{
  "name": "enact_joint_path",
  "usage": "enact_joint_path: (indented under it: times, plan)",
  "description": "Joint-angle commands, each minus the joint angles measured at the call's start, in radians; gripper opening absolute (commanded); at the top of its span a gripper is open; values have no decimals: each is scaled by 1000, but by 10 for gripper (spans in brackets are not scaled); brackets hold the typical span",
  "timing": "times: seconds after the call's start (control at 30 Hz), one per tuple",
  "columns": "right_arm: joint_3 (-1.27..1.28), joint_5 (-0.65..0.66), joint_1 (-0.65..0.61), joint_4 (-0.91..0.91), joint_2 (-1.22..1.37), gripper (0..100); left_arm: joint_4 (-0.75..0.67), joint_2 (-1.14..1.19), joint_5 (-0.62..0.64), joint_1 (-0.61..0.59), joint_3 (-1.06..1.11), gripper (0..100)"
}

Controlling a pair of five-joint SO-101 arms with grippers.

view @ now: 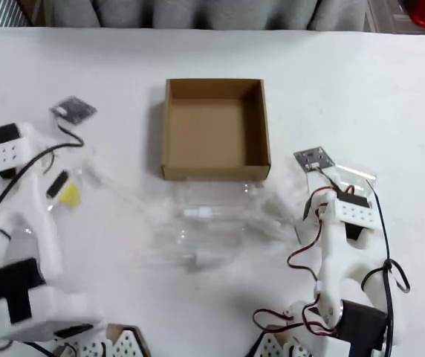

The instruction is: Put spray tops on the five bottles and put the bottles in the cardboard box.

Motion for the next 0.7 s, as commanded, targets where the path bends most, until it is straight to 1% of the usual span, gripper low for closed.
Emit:
enact_joint_path:
  times: [0.0,0.13,0.3,0.43,0.53,0.6,0.67]
  plan:
    - [26,9,-8,7,-31,41,-15,-163,160,-45,-60,21]
    - [-21,12,-10,4,-33,41,-21,-243,218,-139,-68,24]
    - [-187,5,-45,24,-102,41,-80,-254,224,-297,-78,24]
    - [-318,9,-213,119,-226,41,-137,-254,226,-381,-68,24]
    - [-442,5,-371,213,-308,41,-178,-254,226,-435,-69,24]
    - [-520,5,-492,257,-314,41,-206,-246,226,-458,-68,24]
    - [-568,5,-608,263,-277,41,-219,-209,226,-487,-77,24]
